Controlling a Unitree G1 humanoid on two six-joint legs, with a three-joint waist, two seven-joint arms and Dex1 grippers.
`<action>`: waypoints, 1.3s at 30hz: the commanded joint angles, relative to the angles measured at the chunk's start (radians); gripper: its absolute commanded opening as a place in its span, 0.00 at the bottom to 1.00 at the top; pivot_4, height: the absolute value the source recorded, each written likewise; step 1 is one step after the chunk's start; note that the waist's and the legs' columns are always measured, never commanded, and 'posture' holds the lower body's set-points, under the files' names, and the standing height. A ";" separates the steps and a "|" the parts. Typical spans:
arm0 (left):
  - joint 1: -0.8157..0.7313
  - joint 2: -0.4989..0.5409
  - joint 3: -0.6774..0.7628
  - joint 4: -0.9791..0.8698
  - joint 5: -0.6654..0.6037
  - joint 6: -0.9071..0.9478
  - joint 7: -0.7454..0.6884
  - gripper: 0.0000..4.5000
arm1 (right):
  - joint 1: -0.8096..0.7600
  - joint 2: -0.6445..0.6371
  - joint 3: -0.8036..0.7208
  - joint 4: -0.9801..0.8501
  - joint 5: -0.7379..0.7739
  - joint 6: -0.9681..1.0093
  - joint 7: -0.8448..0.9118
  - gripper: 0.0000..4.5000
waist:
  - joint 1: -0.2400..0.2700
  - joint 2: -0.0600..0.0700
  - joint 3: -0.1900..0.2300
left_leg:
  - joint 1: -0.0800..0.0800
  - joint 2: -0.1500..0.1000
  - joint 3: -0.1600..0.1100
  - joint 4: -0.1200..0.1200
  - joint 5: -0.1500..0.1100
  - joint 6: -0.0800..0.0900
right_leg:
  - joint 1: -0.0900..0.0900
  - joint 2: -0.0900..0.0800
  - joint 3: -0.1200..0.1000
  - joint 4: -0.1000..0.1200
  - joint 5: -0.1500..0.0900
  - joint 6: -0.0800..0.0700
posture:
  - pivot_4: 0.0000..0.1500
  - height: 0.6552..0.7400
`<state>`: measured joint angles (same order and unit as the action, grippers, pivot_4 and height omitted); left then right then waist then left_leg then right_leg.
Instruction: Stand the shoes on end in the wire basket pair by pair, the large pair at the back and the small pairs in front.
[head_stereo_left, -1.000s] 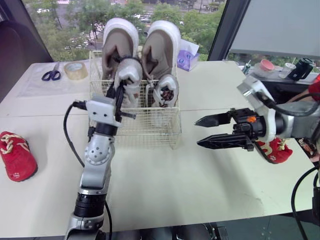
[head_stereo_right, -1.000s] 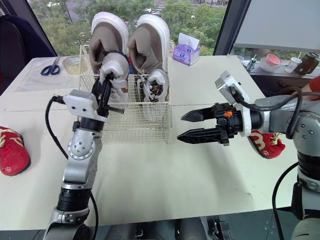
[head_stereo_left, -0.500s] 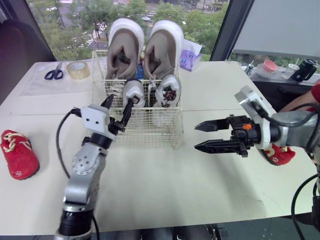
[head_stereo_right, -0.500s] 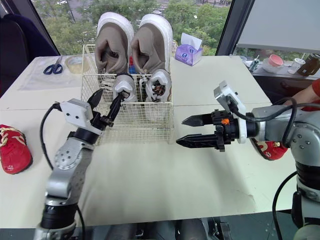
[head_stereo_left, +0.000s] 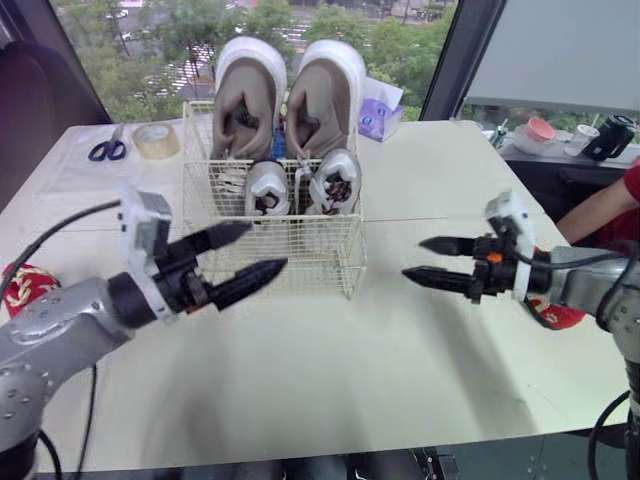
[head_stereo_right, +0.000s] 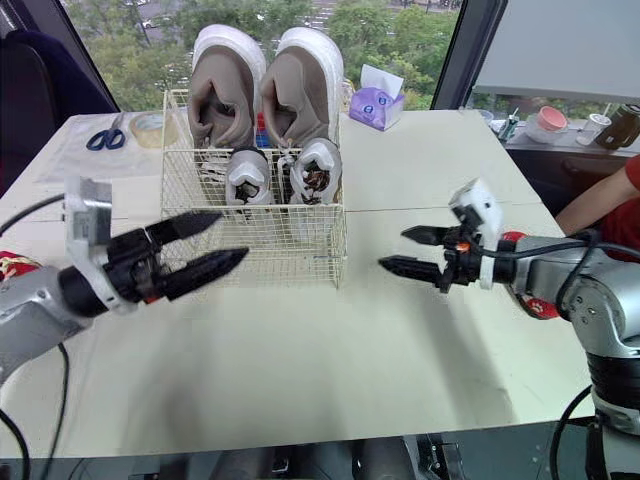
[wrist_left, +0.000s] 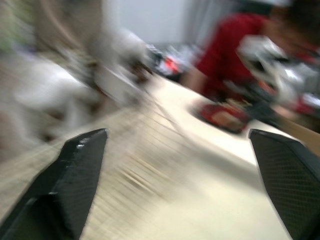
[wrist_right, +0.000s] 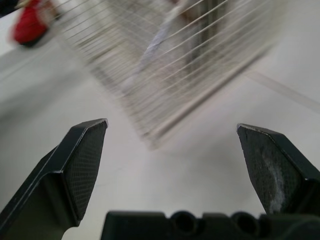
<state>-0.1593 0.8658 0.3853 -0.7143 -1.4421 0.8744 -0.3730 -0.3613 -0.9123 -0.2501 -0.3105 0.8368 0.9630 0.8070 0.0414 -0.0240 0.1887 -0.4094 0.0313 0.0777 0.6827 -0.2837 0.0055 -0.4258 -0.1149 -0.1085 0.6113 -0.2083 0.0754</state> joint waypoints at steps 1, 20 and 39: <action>-0.033 0.001 -0.117 -0.067 -0.062 0.011 0.015 0.99 | 0.118 0.016 -0.160 -0.067 -0.034 -0.041 -0.080 1.00 | 0.008 0.001 0.000 | 0.000 0.000 0.000 0.000 0.000 0.000 | 0.000 0.000 0.000 0.000 0.000 0.000 | 1.00 1.00; -0.026 -0.027 -0.410 -0.096 -0.030 0.019 -0.119 0.99 | 0.533 0.214 -0.590 -0.275 -0.207 -0.098 -0.423 1.00 | -0.005 0.014 -0.004 | 0.000 0.000 0.000 -0.001 0.000 -0.001 | 0.000 0.001 0.004 -0.003 -0.002 0.001 | 1.00 1.00; 0.081 0.003 -0.377 -0.165 -0.011 0.000 -0.029 0.99 | 0.555 0.121 -0.453 0.126 -0.294 -0.265 -0.167 1.00 | -0.004 0.016 -0.005 | 0.001 0.001 0.001 -0.002 -0.001 0.001 | 0.000 0.002 0.005 -0.005 -0.002 0.001 | 1.00 1.00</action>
<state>-0.0828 0.8621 -0.0154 -0.8499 -1.4316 0.8921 -0.4095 0.2027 -0.7820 -0.7046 -0.1914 0.5427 0.7177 0.6199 0.0377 -0.0077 0.1840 -0.4085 0.0319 0.0784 0.6810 -0.2844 0.0063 -0.4261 -0.1129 -0.1033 0.6059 -0.2106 0.0764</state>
